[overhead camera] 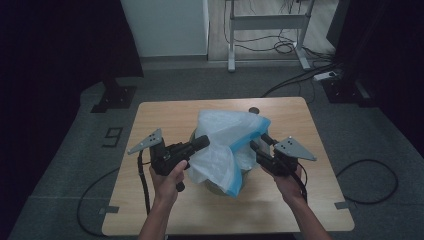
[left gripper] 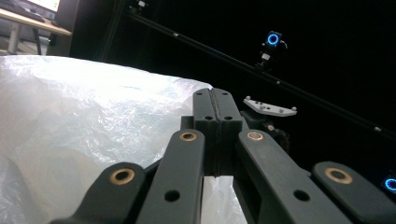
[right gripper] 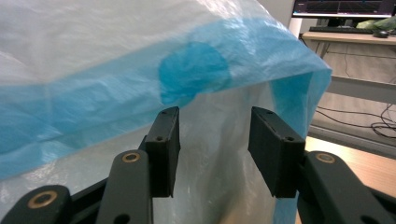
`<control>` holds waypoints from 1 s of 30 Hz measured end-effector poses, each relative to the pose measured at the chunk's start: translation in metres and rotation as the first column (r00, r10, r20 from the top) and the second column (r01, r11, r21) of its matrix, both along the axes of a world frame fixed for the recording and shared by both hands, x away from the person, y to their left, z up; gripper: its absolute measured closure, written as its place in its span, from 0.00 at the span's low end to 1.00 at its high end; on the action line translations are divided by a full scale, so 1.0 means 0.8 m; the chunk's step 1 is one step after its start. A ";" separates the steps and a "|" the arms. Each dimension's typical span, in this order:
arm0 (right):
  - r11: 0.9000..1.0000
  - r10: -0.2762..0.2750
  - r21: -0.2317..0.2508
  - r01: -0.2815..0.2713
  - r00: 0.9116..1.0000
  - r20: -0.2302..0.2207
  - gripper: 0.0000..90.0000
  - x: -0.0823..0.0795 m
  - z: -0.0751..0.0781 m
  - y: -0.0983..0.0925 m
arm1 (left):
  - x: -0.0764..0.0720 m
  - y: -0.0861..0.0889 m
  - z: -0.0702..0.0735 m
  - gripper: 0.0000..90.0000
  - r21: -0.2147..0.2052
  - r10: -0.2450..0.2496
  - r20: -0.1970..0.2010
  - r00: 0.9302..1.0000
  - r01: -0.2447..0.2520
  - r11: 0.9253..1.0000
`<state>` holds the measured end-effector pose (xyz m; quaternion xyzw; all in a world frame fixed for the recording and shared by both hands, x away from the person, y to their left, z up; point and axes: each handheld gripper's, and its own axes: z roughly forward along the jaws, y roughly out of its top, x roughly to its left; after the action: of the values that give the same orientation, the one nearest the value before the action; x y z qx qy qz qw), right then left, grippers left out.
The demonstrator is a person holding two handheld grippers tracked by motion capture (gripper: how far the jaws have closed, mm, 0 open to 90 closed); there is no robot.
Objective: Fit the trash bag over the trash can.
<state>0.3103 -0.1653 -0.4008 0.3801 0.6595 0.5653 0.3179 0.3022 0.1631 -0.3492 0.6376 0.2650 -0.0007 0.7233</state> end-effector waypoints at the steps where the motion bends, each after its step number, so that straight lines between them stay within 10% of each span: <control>1: 1.000 -0.001 0.005 0.001 1.000 -0.003 0.58 0.001 -0.001 -0.001 | 0.000 0.000 0.000 1.00 -0.001 -0.001 -0.002 1.000 0.001 1.000; 20: 0.999 -0.003 0.047 0.002 1.000 0.018 0.54 -0.001 0.026 0.005 | 0.005 0.001 -0.008 1.00 -0.009 -0.022 -0.037 0.999 0.022 1.000; 30: 0.991 0.042 0.125 -0.046 0.999 0.031 0.99 0.007 0.029 0.002 | 0.008 0.003 -0.012 1.00 -0.020 -0.015 -0.044 0.999 0.014 1.000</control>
<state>0.3163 -0.1636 -0.3775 0.3766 0.6261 0.6181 0.2901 0.3084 0.1655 -0.3589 0.6321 0.2761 -0.0227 0.7237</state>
